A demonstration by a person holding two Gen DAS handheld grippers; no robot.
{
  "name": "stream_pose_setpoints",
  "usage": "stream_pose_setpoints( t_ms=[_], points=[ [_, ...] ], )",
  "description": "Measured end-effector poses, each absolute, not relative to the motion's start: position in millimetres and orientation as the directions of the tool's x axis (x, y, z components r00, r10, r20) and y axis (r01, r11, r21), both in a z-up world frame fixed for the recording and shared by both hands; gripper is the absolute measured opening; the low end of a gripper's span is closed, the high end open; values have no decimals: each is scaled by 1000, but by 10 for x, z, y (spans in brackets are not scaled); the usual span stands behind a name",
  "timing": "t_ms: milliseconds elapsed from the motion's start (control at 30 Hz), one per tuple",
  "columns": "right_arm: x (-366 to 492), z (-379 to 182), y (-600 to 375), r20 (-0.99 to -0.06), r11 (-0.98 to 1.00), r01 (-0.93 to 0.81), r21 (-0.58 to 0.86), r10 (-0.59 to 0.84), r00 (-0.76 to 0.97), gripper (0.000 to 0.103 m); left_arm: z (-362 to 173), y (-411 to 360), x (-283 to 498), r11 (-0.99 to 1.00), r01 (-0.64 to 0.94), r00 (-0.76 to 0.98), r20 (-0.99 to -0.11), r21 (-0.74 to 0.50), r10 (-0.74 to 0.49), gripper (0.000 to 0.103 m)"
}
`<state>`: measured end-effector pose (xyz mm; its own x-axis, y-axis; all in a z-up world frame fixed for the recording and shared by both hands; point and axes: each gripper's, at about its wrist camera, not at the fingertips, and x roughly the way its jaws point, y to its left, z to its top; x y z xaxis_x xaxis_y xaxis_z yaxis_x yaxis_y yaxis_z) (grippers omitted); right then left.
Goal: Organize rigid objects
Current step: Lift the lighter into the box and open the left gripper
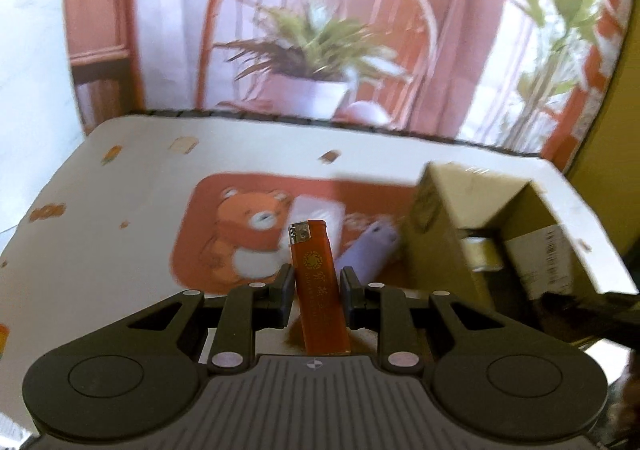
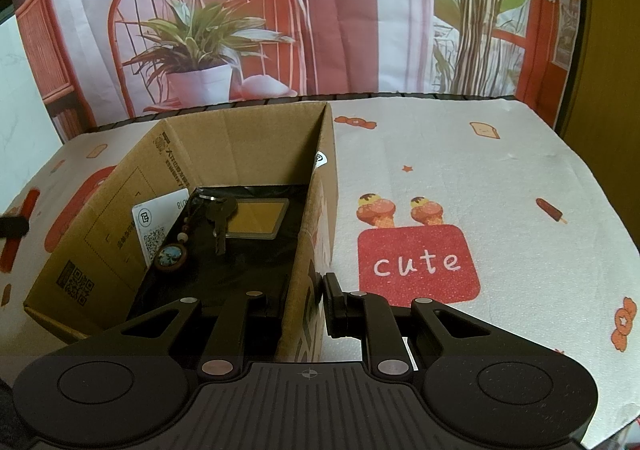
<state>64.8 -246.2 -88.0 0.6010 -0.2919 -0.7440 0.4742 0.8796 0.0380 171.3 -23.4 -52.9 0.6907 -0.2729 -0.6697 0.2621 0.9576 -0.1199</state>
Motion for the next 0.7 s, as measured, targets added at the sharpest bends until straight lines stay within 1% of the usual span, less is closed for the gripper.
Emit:
stream_pose_setpoints(
  t_ms=[200,467,567,700],
  points=[
    [646,-881,-2463,-744,880,474,38,-292,601,16,-323,-537,1730,915,372,678,-626,-159,-385,26],
    [650,-885,-2463,-744,880,474,40,-290,602,16,-365,-1039,1788,814,530,551,-635,-235,-542,26],
    [646,-881,-2468,-744,880,474,40,-290,602,16,-438,-1172,1791,791,560,509,-650,-249,-565,26],
    [647,-884,-2467,-744,880,474,42,-289,603,16,-579,-1272,1872,790,554,469,-686,-261,-556,26]
  ],
)
